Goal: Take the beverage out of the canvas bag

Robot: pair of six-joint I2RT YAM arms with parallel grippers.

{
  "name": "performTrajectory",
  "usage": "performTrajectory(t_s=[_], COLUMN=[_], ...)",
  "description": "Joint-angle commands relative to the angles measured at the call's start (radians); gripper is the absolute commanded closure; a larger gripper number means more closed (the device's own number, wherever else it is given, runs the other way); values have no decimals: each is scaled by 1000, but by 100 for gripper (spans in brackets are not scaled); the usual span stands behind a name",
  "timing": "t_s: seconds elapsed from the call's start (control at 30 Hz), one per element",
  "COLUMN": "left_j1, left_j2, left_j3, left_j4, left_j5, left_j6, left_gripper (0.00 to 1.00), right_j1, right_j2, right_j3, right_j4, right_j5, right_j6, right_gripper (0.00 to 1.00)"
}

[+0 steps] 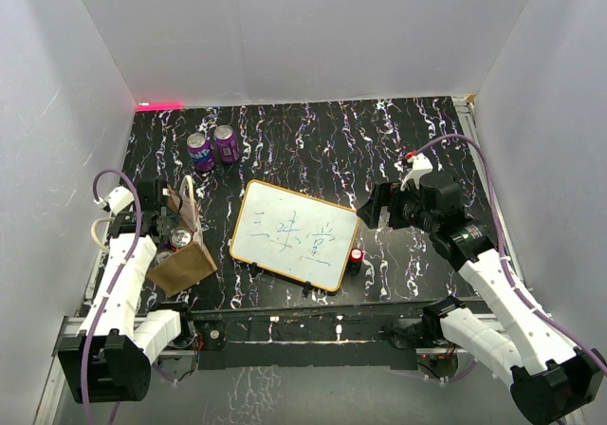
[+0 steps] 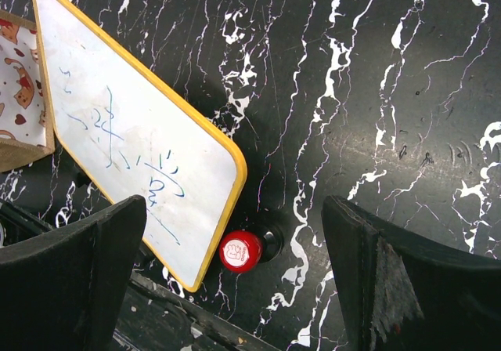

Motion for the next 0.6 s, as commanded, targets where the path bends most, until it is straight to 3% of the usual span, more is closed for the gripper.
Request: performTrajectory(t_s=[0.0, 0.57], left_j1=[22, 116], left_j2=[17, 108], left_j3=[-22, -107], left_j4=[45, 186], left_j5=[41, 110], left_j6=[-7, 15], left_gripper=[10, 14], right_j1=[6, 8], right_j2=[0, -2], right_j3=[6, 7], right_j4=[60, 59], right_j5=[-10, -7], right_j6=[-9, -10], right_gripper=[2, 2])
